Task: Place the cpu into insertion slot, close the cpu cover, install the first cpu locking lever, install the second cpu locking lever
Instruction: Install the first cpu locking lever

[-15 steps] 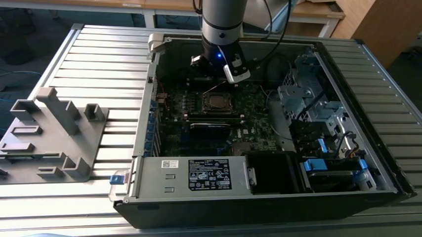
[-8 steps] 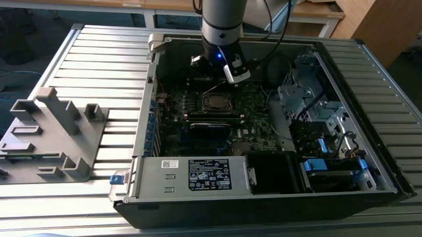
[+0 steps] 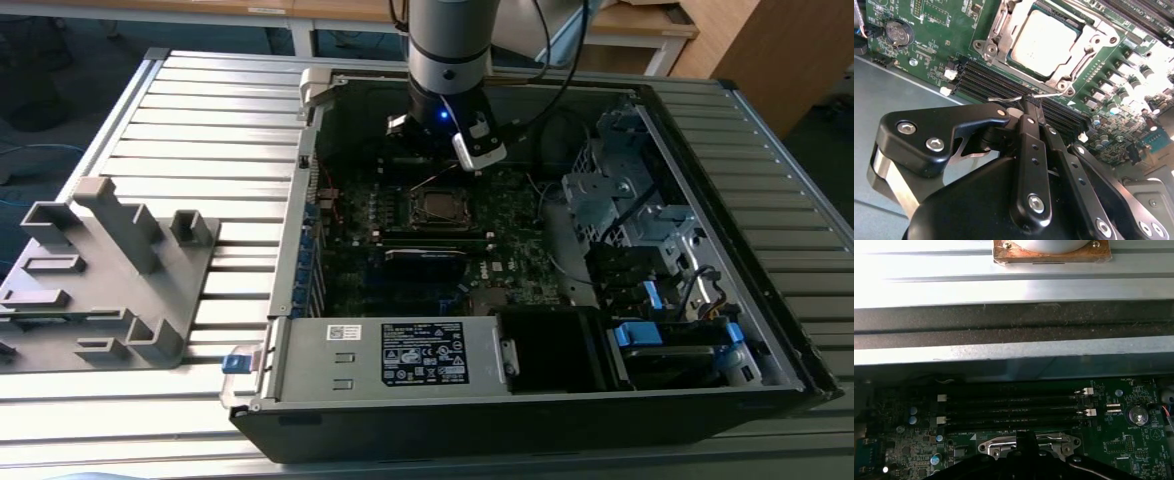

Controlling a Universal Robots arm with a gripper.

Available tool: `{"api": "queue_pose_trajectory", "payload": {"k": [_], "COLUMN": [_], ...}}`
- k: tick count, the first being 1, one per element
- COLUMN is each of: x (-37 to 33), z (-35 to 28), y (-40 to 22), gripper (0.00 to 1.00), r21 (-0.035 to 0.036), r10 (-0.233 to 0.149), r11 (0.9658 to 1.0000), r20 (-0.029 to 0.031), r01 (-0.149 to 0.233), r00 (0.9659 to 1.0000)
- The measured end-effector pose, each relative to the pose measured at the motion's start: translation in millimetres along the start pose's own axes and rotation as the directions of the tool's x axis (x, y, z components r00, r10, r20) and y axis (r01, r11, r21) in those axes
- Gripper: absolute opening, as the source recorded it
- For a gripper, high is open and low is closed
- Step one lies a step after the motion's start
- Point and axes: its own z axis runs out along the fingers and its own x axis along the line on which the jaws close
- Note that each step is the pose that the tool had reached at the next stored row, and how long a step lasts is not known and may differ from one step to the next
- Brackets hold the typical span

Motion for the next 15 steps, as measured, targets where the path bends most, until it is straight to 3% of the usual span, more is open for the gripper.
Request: {"api": "queue_pose_trajectory", "payload": {"k": [10, 15], "x": [0.0, 0.0], "z": [0.3, 1.0], "y": [0.0, -0.2], "gripper": [0.1, 0.1], "r21": [0.0014, 0.003], "r10": [0.011, 0.093], "r11": [0.9999, 0.9957], "r20": [0.0033, 0.0227], "r01": [-0.011, -0.093], "r00": [0.9999, 0.9954]}}
